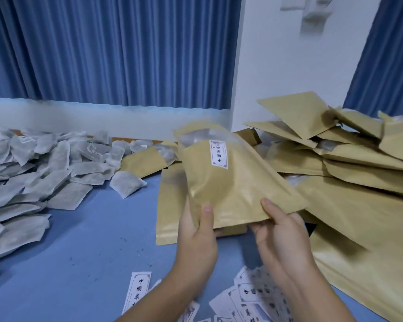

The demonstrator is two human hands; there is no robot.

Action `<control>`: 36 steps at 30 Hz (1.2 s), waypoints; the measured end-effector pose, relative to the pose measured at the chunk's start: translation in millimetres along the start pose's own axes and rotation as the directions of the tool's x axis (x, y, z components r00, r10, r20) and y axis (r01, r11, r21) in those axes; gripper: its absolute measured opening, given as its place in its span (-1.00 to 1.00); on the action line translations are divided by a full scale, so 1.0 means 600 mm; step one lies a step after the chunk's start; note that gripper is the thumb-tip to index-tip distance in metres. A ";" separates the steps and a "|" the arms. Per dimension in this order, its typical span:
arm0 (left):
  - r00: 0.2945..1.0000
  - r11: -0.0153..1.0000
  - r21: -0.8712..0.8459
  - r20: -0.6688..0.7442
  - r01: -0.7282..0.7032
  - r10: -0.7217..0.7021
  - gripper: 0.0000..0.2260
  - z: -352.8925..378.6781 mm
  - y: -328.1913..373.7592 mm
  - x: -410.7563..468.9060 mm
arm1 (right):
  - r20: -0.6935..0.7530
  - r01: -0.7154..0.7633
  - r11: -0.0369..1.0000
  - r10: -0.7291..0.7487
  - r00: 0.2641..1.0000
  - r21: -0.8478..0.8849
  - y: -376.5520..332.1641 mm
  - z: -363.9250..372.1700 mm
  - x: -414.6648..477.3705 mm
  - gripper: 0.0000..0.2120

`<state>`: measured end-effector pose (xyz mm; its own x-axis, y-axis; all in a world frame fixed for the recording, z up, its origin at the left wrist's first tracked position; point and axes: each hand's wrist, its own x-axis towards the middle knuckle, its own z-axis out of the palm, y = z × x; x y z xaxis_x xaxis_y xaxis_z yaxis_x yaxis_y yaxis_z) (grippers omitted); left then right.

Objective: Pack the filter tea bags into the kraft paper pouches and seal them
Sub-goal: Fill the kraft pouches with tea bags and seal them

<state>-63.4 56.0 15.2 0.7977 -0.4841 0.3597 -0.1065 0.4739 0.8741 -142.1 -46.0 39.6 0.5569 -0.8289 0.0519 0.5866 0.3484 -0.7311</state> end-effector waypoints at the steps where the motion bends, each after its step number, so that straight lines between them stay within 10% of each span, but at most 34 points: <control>1: 0.999 0.999 0.025 0.032 -0.025 0.024 -0.72 0.019 0.009 0.013 | 0.007 0.043 0.999 -0.043 0.999 0.020 -0.020 -0.001 0.008 -0.76; 7: 0.969 0.999 -0.024 0.242 -0.049 0.053 -0.74 0.175 0.038 0.138 | -0.042 0.216 0.976 -0.214 0.976 0.025 -0.138 -0.030 0.099 -0.84; 13: 0.921 0.936 0.316 0.296 0.158 -0.255 -0.80 0.290 0.004 0.275 | -0.282 0.121 0.984 -0.153 0.947 -0.129 -0.198 -0.069 0.231 -0.84; 15: 0.903 0.937 0.132 0.254 0.323 -0.347 -0.89 0.315 -0.004 0.299 | -0.274 0.096 0.995 -0.086 0.958 0.024 -0.213 -0.069 0.266 -0.87; 19: 0.865 0.804 -0.361 0.364 0.472 -0.345 -0.27 0.333 -0.014 0.324 | -0.188 0.160 0.924 -0.098 0.977 0.348 -0.240 -0.050 0.322 -0.79; 23: 0.971 0.987 0.100 0.192 0.125 -0.142 -0.72 0.283 -0.041 0.293 | -0.079 0.116 0.973 -0.102 0.992 0.201 -0.204 -0.018 0.334 -0.83; 27: 0.977 0.818 0.551 0.207 -0.164 0.056 -0.78 0.142 -0.095 0.256 | 0.065 0.105 0.983 -0.096 0.993 -0.152 -0.098 0.001 0.303 -0.69; 32: 0.855 0.400 0.799 0.514 -0.449 -0.068 -0.59 -0.063 -0.115 0.208 | 0.409 0.354 0.450 0.028 0.912 -0.820 0.063 -0.008 0.228 -0.69; 36: 0.691 0.081 0.793 0.571 -0.603 -0.444 -0.03 -0.160 -0.117 0.172 | 0.609 0.647 -0.153 0.235 0.758 -0.747 0.150 -0.047 0.184 -0.59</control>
<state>83.5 43.6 -40.3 0.2596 -0.9646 0.0470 -0.9609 -0.2532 0.1124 -44.6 -118.3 -39.5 0.9176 -0.2803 0.2819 -0.1684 -0.9164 -0.3630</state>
